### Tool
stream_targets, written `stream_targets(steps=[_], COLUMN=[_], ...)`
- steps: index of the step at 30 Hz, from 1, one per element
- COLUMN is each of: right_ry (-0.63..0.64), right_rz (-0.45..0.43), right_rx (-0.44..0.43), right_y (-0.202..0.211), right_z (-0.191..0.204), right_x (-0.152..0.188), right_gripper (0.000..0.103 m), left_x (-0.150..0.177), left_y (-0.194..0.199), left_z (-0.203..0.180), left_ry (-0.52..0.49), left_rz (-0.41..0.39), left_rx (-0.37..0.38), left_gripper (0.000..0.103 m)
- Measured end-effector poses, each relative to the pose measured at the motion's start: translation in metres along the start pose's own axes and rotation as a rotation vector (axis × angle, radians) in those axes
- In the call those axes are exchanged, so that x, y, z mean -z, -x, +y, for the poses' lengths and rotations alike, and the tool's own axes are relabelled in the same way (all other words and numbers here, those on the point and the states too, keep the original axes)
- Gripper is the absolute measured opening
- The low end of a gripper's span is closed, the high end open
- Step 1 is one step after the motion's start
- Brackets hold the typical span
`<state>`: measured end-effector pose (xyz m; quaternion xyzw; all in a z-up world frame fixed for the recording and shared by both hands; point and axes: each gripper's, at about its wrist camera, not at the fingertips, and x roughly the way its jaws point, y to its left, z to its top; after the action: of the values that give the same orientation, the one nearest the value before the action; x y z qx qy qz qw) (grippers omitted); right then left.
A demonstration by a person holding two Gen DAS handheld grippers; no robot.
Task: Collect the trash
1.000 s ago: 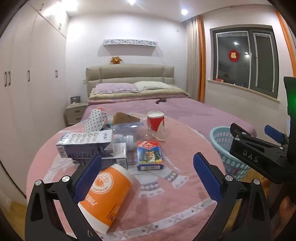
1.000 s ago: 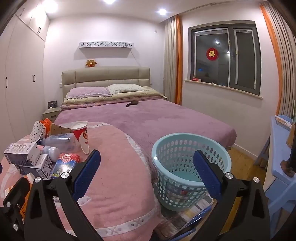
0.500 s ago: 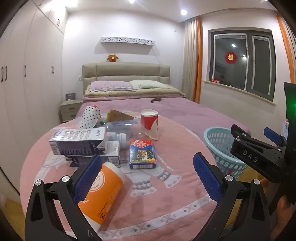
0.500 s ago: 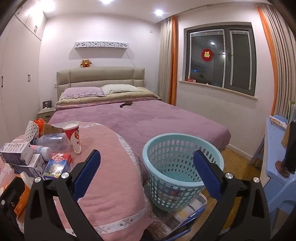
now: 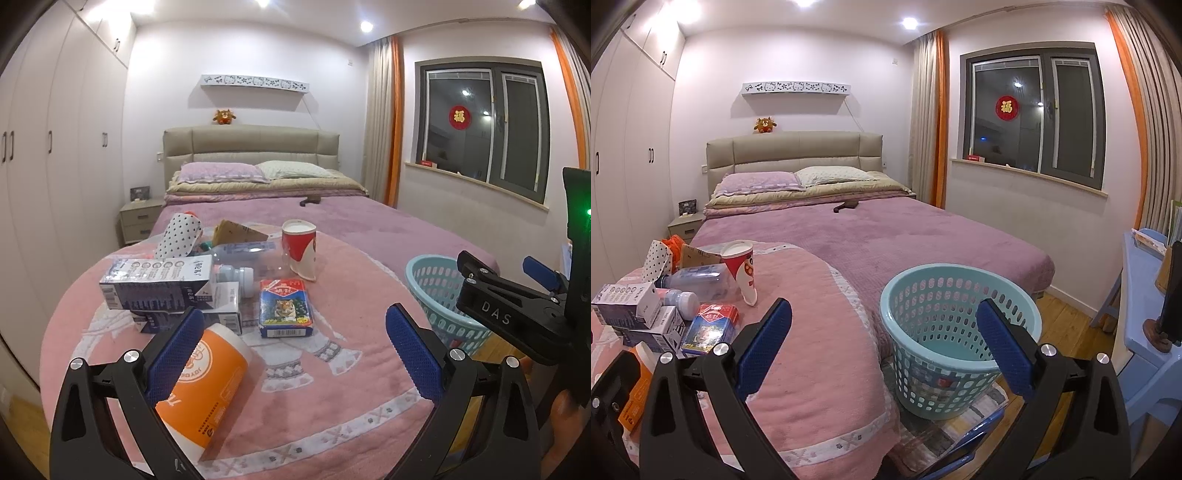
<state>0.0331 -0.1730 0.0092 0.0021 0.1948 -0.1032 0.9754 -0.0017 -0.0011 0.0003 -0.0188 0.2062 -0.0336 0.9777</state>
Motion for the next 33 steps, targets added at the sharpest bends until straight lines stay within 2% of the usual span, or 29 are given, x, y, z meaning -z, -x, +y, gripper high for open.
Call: stream_targets(steps=[16,33], right_ry=[-0.015,-0.015], right_rz=[0.027,0.036], right_rx=[-0.007,-0.015], right_y=[-0.0031,-0.0038], right_z=[-0.0024,-0.0012], right_x=[0.0042,0.0055], right_gripper=[0.096,0.096], left_x=[0.0020,0.0056], left_y=[-0.0044,-0.0057], left_z=[0.0063,0.0069], left_ry=[0.028,0.033], left_rz=[0.023,0.030], left_rx=[0.033,0.037], left_gripper=[0.096,0.096])
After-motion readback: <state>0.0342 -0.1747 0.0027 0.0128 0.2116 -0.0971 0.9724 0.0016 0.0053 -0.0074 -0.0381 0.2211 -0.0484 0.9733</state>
